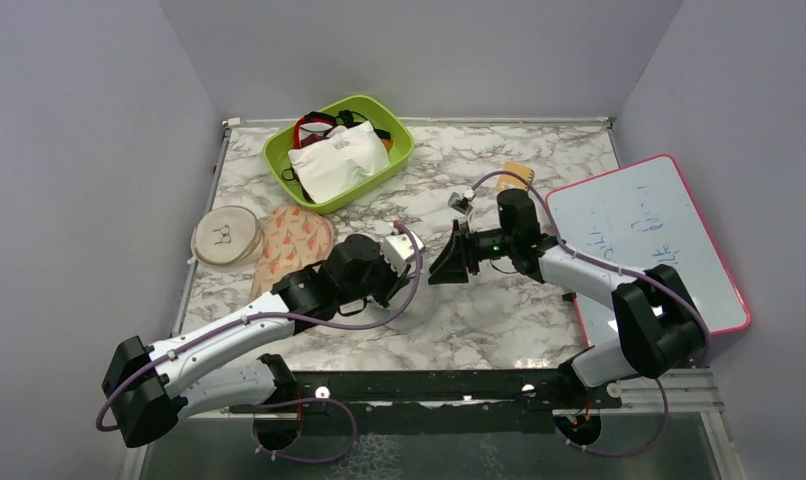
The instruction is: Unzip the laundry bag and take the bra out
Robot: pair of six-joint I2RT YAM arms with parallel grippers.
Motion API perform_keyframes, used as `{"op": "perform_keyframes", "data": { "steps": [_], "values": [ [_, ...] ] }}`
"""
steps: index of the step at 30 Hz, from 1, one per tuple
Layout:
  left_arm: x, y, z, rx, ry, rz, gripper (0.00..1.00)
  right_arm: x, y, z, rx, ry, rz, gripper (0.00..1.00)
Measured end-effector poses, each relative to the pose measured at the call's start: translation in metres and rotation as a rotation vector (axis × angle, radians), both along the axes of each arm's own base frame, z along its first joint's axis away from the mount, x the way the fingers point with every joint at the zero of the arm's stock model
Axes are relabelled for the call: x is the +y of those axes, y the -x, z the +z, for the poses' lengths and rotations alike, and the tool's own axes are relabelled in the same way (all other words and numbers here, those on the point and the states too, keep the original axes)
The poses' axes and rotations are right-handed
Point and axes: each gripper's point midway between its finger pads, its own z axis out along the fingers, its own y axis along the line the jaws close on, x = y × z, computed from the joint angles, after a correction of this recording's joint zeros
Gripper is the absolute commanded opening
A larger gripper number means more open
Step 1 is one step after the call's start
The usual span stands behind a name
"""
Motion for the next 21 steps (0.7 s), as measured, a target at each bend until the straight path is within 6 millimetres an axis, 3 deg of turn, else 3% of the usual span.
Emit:
{"op": "perform_keyframes", "data": {
  "steps": [4,8,12,16,21],
  "values": [
    [-0.001,0.001,0.0,-0.008,-0.003,-0.021,0.0,0.002,0.007,0.014,-0.005,-0.041,0.066,0.51],
    [-0.002,0.002,0.0,-0.009,-0.003,-0.027,0.0,0.004,0.008,0.016,-0.01,-0.044,0.071,0.48],
    [-0.002,0.002,0.0,-0.008,-0.002,-0.027,0.0,0.007,0.004,0.015,-0.038,-0.024,0.034,0.57],
    [-0.002,0.002,0.0,-0.005,-0.001,-0.025,0.0,0.012,0.001,0.022,-0.202,0.004,-0.038,0.59],
    [-0.002,0.002,0.0,0.0,0.002,-0.021,0.0,0.013,0.014,0.034,-0.549,-0.016,-0.067,0.59]
  ]
}}
